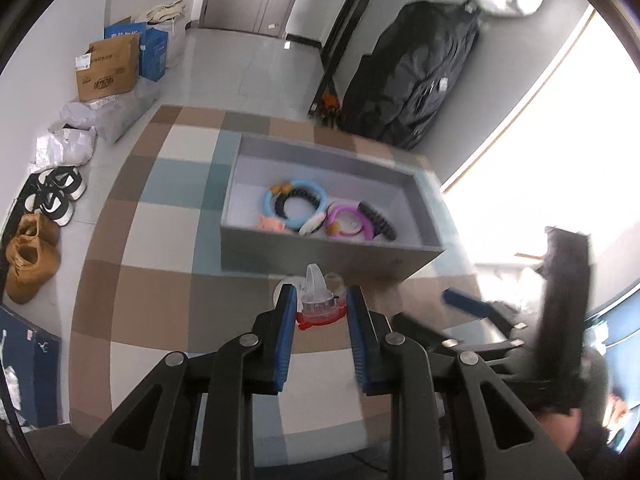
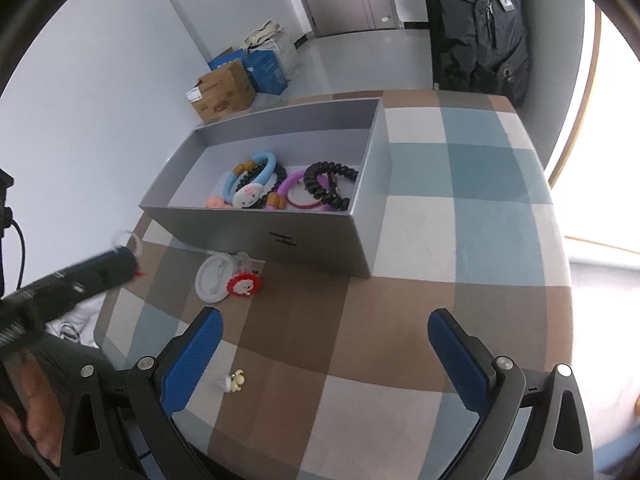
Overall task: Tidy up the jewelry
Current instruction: 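Lift the sippy cup and carry it over the gray box with the left tool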
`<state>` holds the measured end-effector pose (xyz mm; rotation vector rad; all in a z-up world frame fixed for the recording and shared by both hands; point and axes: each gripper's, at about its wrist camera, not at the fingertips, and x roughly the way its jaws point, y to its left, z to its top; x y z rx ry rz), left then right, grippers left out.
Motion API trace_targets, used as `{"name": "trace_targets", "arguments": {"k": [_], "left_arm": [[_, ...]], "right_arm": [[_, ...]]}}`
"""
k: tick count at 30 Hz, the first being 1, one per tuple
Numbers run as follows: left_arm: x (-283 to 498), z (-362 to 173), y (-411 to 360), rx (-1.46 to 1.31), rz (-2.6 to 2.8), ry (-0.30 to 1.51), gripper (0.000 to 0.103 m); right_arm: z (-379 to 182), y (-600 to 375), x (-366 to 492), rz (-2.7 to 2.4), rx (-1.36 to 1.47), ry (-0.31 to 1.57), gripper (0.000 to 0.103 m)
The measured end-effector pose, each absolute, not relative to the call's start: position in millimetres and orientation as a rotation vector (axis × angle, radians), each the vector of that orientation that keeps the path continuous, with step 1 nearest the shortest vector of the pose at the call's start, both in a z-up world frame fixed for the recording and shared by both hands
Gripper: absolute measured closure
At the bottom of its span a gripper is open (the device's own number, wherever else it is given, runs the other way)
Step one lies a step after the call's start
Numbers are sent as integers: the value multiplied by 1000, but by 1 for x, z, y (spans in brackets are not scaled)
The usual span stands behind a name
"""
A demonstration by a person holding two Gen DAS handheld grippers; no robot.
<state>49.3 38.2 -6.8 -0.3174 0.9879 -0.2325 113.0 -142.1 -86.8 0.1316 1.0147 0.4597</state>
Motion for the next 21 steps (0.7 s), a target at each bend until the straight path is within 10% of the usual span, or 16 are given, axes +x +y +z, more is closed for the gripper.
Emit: {"name": "trace_targets", "arguments": {"k": [9,21], "left_arm": [[45,17,56,-368,-259,897,83],[41,15,75,-422,-281,924,83]], "right_arm": [[-82,-119,112,506,115,980,0],[-83,-84,118,534,48,981,29]]}}
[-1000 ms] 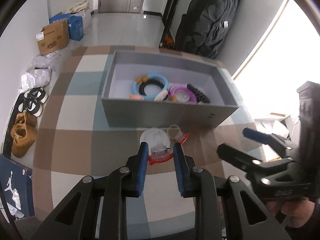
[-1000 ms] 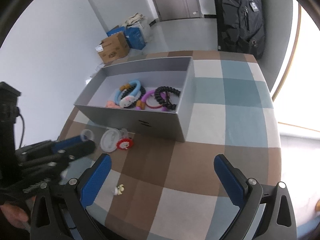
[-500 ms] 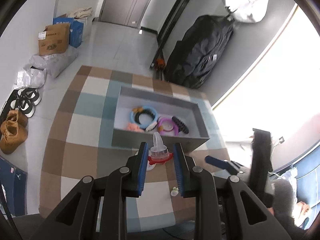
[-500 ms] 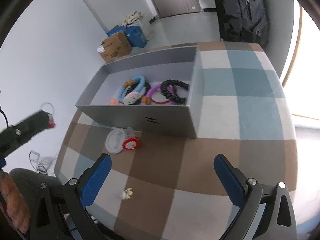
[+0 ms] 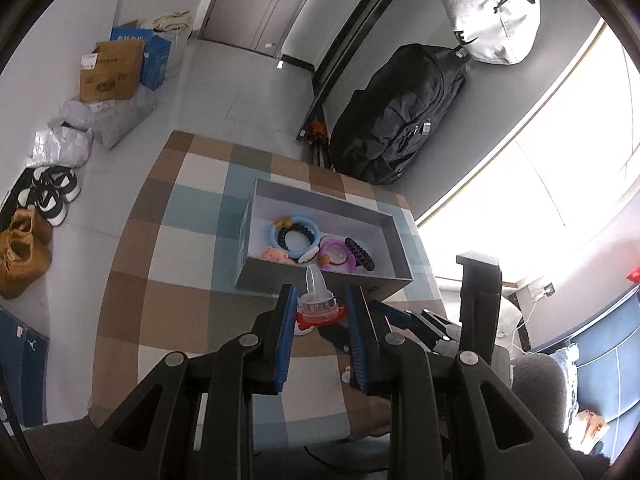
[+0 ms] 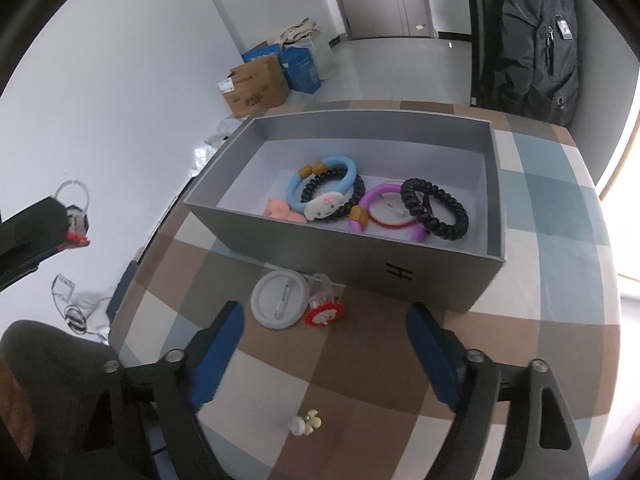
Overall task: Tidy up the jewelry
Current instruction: 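Lift the sippy cup and carry it over the gray box with the left tool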
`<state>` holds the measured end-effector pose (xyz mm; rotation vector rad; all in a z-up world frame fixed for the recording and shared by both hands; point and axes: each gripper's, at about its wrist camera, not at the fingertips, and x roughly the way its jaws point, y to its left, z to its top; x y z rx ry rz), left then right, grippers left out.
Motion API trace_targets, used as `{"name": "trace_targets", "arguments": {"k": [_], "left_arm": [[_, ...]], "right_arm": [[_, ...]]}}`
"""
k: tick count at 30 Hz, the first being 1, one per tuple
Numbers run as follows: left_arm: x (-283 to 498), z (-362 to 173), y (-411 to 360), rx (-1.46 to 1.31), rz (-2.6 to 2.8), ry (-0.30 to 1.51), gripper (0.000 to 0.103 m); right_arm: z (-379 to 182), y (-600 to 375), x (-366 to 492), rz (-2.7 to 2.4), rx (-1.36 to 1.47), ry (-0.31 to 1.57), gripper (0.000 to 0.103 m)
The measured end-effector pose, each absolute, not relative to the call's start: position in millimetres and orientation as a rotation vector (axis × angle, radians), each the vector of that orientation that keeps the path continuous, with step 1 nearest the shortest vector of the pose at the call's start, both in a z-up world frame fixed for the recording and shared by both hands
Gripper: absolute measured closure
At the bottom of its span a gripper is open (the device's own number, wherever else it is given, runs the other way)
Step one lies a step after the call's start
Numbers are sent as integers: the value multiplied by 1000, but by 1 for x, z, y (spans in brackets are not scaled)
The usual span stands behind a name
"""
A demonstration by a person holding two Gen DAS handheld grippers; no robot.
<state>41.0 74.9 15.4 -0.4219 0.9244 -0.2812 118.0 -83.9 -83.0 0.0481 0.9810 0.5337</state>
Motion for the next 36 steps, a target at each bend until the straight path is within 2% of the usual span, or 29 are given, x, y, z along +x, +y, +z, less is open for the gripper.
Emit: {"name": "trace_targets", "arguments": {"k": [3,8,12,36], "left_arm": [[42,10,77,-418,-275,946,83],[41,6,82,-422,-267,962,83],[41,2,82,-419,-266,982,83],[47,-4,67,-355,-242,996,83]], "right_arm": [[-85,-82,119,521,36,987,35],[-87,-79,121,528,39,992,56],[-90,-71,122,533,28,1018,83],[-53,-87,104,604,62,896,84]]}}
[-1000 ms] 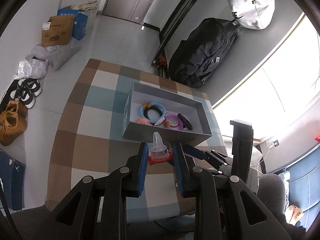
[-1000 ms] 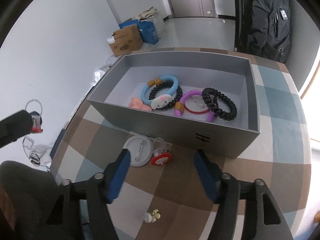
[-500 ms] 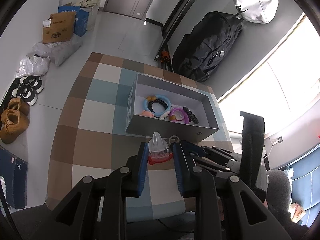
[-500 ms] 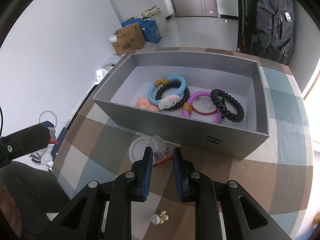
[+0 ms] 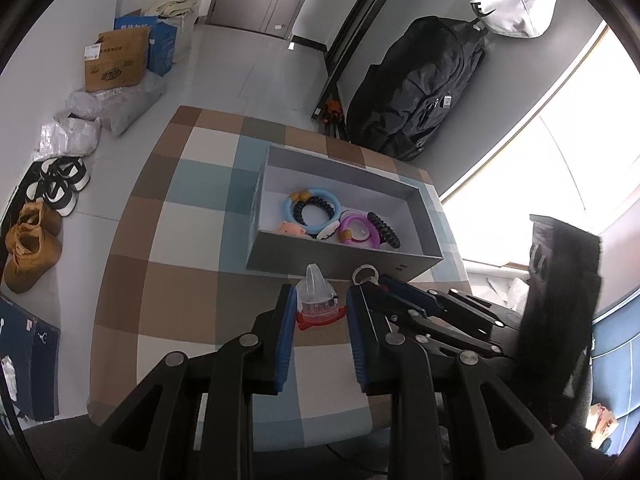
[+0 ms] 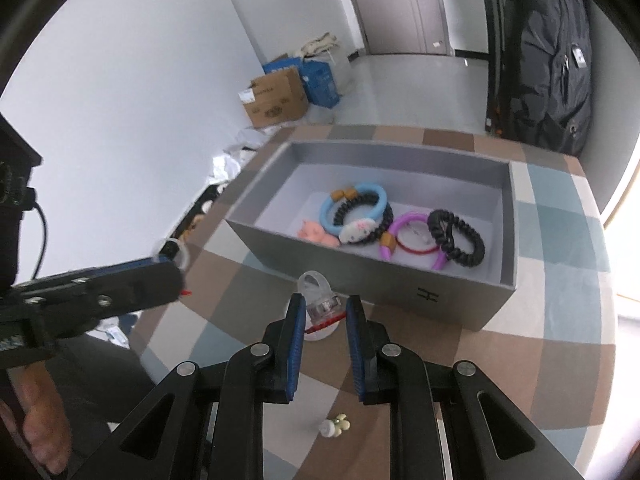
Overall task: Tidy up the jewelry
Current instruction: 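Lift the sippy cup and carry it over the gray box with the left tool, then lower the sippy cup into the box and open the left tool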
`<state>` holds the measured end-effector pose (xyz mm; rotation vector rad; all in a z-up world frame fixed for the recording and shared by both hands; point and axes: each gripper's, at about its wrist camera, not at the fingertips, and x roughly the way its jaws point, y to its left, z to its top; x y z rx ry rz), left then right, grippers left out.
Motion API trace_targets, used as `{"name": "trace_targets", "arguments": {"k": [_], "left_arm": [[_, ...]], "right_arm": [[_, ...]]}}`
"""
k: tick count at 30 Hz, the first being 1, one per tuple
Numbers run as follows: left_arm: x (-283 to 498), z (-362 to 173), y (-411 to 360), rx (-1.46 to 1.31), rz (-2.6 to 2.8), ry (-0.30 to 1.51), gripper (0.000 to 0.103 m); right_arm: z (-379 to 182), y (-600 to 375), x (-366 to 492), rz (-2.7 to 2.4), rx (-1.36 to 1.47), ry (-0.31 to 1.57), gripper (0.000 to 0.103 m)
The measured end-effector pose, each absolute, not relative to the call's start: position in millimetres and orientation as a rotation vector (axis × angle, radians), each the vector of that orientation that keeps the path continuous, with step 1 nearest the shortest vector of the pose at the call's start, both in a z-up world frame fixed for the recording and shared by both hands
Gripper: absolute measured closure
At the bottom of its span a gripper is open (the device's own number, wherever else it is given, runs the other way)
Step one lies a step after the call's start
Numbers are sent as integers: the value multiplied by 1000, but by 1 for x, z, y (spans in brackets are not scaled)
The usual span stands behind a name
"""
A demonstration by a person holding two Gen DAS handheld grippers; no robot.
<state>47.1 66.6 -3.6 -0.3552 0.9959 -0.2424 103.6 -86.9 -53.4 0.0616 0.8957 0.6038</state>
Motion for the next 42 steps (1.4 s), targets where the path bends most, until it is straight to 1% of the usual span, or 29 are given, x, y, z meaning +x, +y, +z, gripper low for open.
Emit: {"name": "trace_targets", "arguments": {"k": [10,23,34,42], "left_arm": [[61,-5,49,-310,-229,1000,83],[95,-1,35,-327,-207,992,83],[123,-8,25,-334,-206,1019,83],[141,-12,22,-349,-210,1045,83]], "right_arm": [[-25,-100,100,641,117,817,84],[-9,-125,117,621,181,787,84],[-12,-137,147,587,210,798,84],[-23,-142,175,562,254,841,84]]}}
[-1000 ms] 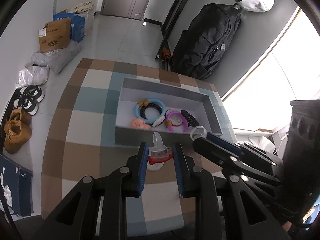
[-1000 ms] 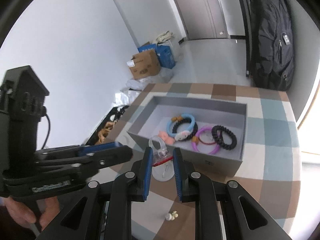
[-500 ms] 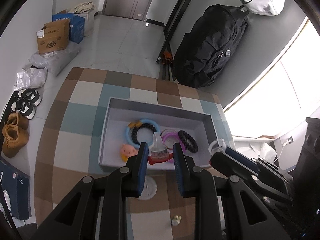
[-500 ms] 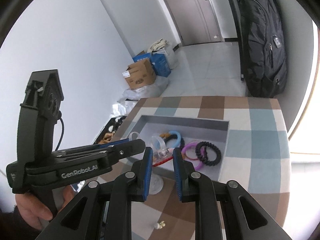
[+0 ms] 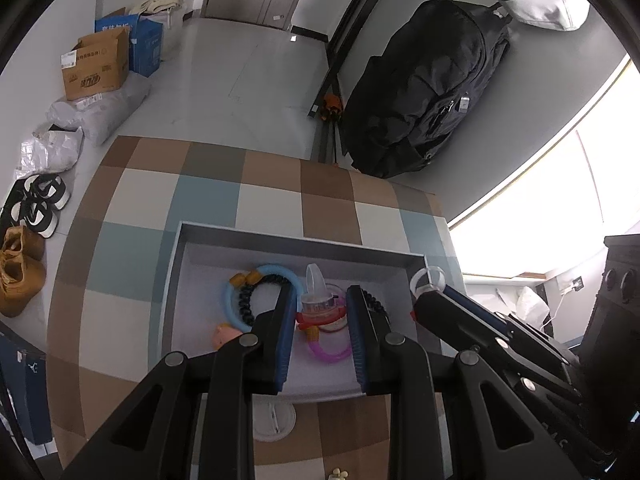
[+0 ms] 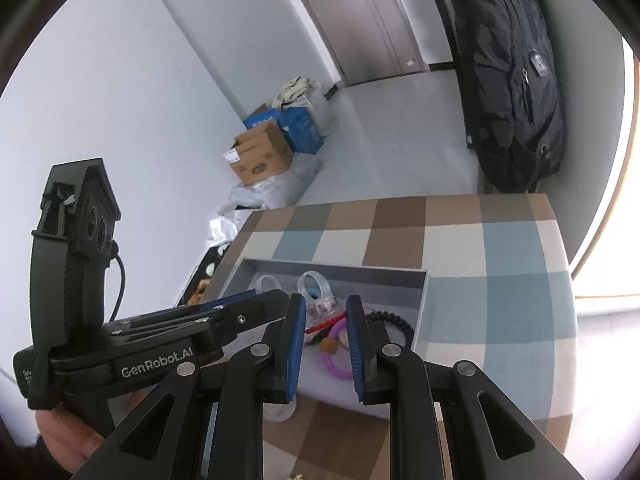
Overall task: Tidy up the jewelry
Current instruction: 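Lower the sippy cup into the box and open the left tool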
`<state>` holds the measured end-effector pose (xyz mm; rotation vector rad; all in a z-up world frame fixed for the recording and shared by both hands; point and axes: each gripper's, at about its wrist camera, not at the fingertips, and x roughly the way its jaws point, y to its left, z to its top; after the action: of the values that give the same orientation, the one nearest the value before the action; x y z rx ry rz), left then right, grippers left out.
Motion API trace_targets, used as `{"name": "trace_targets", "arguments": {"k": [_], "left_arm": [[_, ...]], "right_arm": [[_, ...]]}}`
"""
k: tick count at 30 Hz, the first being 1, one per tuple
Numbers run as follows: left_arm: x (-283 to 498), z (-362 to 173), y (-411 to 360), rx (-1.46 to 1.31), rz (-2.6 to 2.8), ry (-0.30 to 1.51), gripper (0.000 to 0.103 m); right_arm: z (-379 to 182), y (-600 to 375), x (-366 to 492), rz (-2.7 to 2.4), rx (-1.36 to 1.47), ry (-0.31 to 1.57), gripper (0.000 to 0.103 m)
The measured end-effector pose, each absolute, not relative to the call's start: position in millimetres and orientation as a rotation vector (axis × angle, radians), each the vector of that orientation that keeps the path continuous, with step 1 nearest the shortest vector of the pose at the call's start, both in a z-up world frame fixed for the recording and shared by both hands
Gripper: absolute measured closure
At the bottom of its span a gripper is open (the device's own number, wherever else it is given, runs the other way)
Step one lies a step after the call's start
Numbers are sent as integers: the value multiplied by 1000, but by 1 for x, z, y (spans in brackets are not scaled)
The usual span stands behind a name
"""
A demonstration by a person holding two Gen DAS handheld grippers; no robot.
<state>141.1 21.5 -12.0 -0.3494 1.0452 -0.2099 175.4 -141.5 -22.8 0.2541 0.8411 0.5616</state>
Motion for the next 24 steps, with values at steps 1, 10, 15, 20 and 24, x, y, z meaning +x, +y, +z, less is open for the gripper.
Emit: {"name": "trace_targets", "arguments": {"k": [1,10,15,20,24], "left_arm": [[143,-13,21,-348,-209,1050,83],[151,-21,18,-351,-216,1083,83],[151,-20,14,-339,-234,1085,83],[151,-18,14,-360,-246,1071,79],[153,-21,19,-406,-242,1084,49]], "right_arm": [[-25,-142,178,556,260,848,84],[-41,-147,191,535,295,901,84],[-43,-146,192,534,302,915,84],[-43,-149,192,529,314,921,81],[-38,-160,188,508,346,895,71]]}}
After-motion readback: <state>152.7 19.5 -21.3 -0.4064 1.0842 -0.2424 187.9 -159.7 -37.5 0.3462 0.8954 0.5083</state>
